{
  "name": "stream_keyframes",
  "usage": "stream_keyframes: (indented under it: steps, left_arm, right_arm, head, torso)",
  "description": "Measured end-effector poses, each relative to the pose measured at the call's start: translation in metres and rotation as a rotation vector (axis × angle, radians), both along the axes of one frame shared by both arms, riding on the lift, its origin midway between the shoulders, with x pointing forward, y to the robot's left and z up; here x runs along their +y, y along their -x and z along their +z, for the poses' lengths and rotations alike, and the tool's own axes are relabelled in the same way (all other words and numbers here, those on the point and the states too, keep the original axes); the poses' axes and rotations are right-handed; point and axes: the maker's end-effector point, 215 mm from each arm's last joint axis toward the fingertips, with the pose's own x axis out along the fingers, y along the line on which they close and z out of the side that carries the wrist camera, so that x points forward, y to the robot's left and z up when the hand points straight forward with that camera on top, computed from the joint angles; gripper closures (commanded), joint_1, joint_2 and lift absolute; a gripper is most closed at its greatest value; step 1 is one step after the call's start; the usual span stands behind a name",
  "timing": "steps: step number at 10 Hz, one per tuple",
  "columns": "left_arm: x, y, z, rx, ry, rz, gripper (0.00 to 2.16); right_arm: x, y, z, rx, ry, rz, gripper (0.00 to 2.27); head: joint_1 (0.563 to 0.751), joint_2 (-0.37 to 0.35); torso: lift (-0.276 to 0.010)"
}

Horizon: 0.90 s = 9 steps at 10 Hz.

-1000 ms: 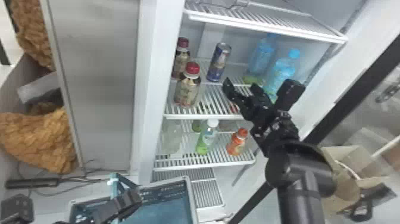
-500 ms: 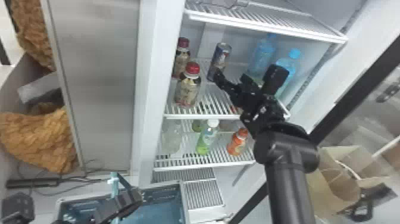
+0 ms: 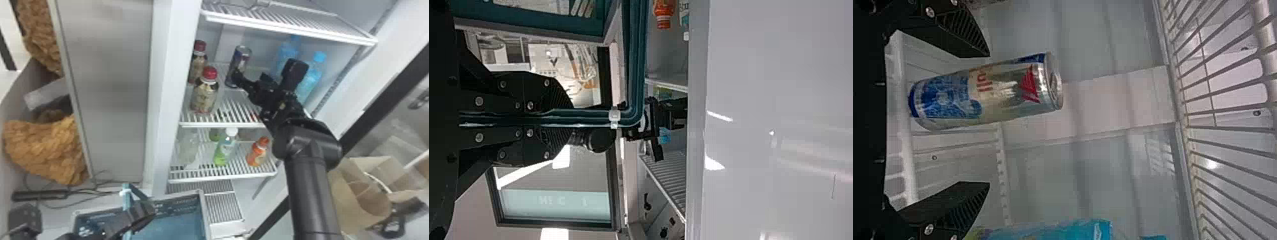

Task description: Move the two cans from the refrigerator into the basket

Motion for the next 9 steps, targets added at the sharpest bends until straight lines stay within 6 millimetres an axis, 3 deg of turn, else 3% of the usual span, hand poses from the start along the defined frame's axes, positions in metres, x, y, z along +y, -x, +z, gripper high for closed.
stream_keyframes:
  steps: [3, 5, 6, 8, 9]
  left_arm:
    - [-0.001, 0.000, -0.001, 0.002, 0.001, -0.004, 1.19]
    - [-0.002, 0.000, -0.001, 0.004, 0.001, -0.005, 1.19]
    - [-0.002, 0.000, -0.001, 0.005, 0.001, -0.004, 1.19]
    - [-0.002, -0.001, -0.002, 0.005, 0.001, -0.003, 1.19]
    - [-0.002, -0.001, -0.002, 0.005, 0.000, -0.002, 1.19]
  right_arm:
    - [0.017, -0.021, 0.001, 0.021, 0.013, 0.028, 0.13]
    - [0.016, -0.026, -0.002, 0.034, 0.015, 0.023, 0.25]
    - [0.015, -0.028, -0.001, 0.037, 0.015, 0.018, 0.49]
    - [0.012, -0.031, -0.006, 0.067, 0.018, 0.017, 1.19]
    - [0.010, -0.031, -0.010, 0.085, 0.020, 0.016, 1.27]
  head:
    - [0.695, -0.307]
    - [0.694, -0.305]
    - [0.693, -0.306]
    - [0.692, -0.307]
    - [0.695, -0.309]
  torso:
    - [-0.031]
    - [-0.031]
    - [-0.031]
    - [-0.031]
    - [-0.031]
